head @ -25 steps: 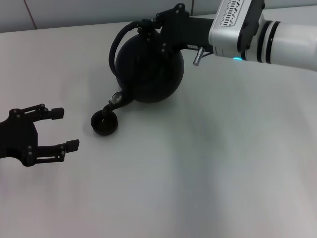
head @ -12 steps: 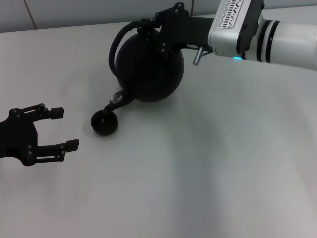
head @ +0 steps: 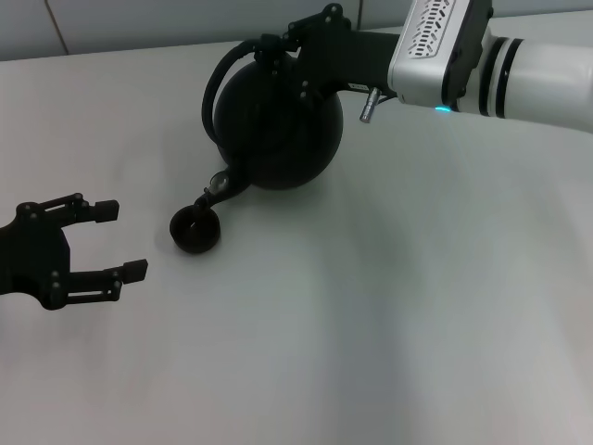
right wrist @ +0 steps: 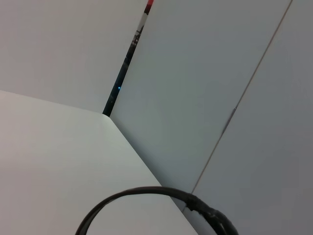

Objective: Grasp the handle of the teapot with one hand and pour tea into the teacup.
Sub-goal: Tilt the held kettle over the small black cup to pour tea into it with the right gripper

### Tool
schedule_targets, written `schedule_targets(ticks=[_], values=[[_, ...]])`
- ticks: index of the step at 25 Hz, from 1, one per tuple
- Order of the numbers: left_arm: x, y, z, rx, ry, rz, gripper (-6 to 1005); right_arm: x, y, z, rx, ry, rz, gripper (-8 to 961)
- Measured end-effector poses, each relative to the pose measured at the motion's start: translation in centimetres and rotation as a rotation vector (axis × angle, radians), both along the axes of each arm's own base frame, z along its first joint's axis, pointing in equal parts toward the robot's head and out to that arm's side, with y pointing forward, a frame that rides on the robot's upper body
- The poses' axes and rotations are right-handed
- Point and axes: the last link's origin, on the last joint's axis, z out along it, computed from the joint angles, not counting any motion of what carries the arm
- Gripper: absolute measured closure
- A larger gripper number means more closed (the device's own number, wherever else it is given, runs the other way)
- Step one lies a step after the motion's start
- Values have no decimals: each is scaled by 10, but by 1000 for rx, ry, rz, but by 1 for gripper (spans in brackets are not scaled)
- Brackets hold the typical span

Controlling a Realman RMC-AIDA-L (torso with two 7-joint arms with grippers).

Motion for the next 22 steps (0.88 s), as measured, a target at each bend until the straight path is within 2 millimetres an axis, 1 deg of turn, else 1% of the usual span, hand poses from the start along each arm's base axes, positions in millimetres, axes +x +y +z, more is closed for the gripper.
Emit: schedule_targets(ticks=[10,22], values=[[-1,-1,0,1,1,5,137,-7,1,2,9,-6,27,831],[-2,0,0,6,5,8,138,-8,1,2,18,-20,47,830]])
